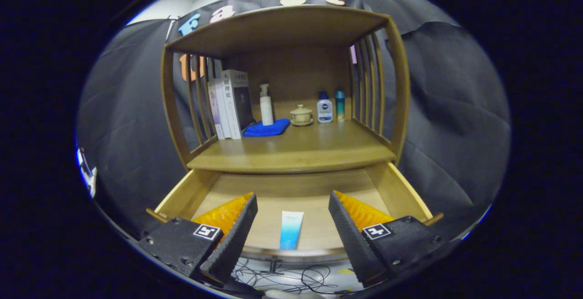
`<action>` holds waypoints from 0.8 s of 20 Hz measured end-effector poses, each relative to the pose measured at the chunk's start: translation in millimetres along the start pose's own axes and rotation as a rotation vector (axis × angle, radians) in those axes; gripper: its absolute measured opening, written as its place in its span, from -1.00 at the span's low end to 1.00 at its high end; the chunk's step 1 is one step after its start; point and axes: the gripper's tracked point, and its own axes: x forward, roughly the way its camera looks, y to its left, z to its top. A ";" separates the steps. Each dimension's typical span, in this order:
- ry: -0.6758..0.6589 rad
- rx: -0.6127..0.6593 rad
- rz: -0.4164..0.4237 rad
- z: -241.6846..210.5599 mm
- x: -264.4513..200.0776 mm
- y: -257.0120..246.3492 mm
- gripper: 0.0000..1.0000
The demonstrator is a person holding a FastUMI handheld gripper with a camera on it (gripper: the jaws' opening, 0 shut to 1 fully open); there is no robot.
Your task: Pull open the drawer, take out the items inside it, and place them on the countertop above the cabinet.
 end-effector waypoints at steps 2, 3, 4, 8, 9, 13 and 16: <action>0.053 -0.036 -0.020 6.5 21.0 5.7 0.97; 0.080 -0.068 -0.028 7.6 33.6 8.3 0.98; 0.107 -0.094 -0.028 7.1 45.7 13.2 0.97; 0.329 -0.125 -0.024 -29.2 81.8 23.0 0.98; 0.388 -0.124 -0.039 -41.8 89.6 23.4 0.98; 0.600 -0.063 -0.047 -90.4 104.9 17.9 1.00; 0.702 0.003 -0.064 -114.2 109.2 12.8 1.00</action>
